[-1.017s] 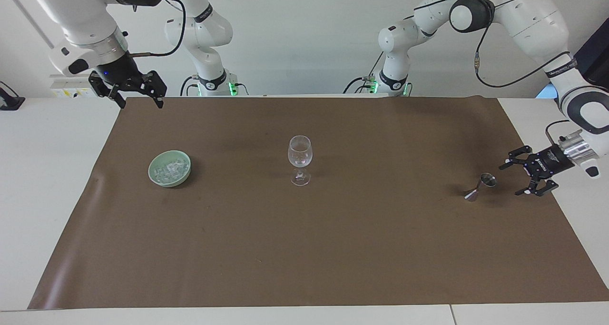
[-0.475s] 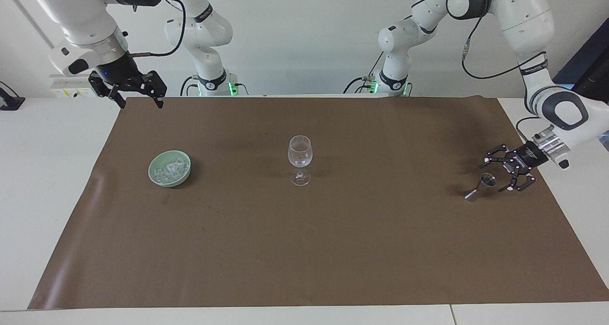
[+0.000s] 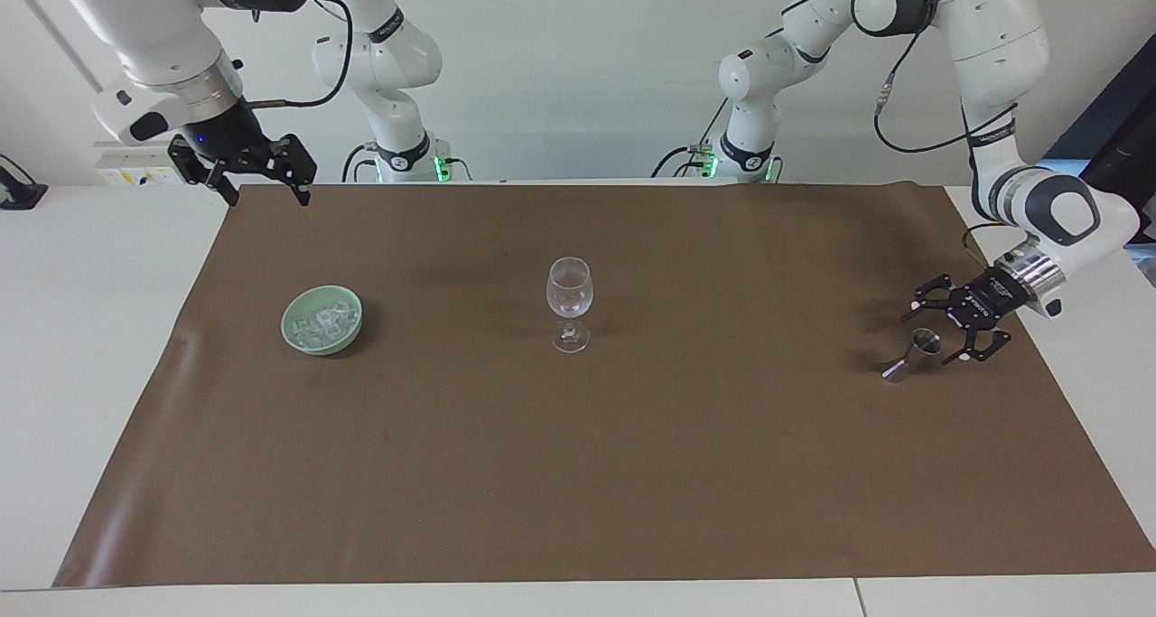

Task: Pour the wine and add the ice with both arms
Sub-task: 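Close the left gripper around the silver jigger's handle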

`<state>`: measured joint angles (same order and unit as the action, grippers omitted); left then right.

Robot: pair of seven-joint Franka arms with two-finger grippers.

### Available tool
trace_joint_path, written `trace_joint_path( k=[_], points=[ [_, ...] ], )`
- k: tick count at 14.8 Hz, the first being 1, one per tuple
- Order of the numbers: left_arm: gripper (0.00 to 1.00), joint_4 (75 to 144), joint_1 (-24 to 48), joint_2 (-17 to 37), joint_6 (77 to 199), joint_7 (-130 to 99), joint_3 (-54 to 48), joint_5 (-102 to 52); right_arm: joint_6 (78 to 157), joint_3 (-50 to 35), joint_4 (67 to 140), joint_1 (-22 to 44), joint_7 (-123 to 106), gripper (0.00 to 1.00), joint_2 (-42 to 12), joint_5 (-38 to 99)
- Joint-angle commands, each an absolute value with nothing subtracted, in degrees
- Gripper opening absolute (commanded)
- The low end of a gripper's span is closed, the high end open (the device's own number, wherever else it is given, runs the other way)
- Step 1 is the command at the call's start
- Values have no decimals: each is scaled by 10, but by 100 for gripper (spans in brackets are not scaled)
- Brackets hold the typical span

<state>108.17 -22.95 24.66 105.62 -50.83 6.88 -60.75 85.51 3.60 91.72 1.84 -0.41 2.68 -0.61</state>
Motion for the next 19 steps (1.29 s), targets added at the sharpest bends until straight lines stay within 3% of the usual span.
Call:
trace_joint_path(
  k=[1, 11, 13, 14, 16, 17, 19],
  points=[
    [100, 1113, -226, 243, 1058, -444, 65, -655, 856, 32, 929, 9, -9, 100, 38, 4],
    [100, 1137, -198, 237, 1121, -422, 65, -742, 856, 32, 929, 9, -9, 100, 38, 4],
    [94, 1144, -198, 236, 1122, -423, 65, -742, 856, 32, 929, 9, -9, 100, 38, 4],
    [85, 1144, -198, 236, 1123, -424, 65, -742, 856, 32, 929, 9, -10, 100, 38, 4],
    [18, 1147, -199, 236, 1123, -425, 66, -742, 856, 32, 929, 9, -9, 100, 38, 4],
    [0, 1147, -199, 236, 1122, -425, 66, -742, 856, 32, 929, 9, -9, 100, 38, 4],
    [0, 1146, -201, 235, 1118, -425, 66, -742, 856, 32, 929, 9, -9, 100, 38, 4]
  ],
)
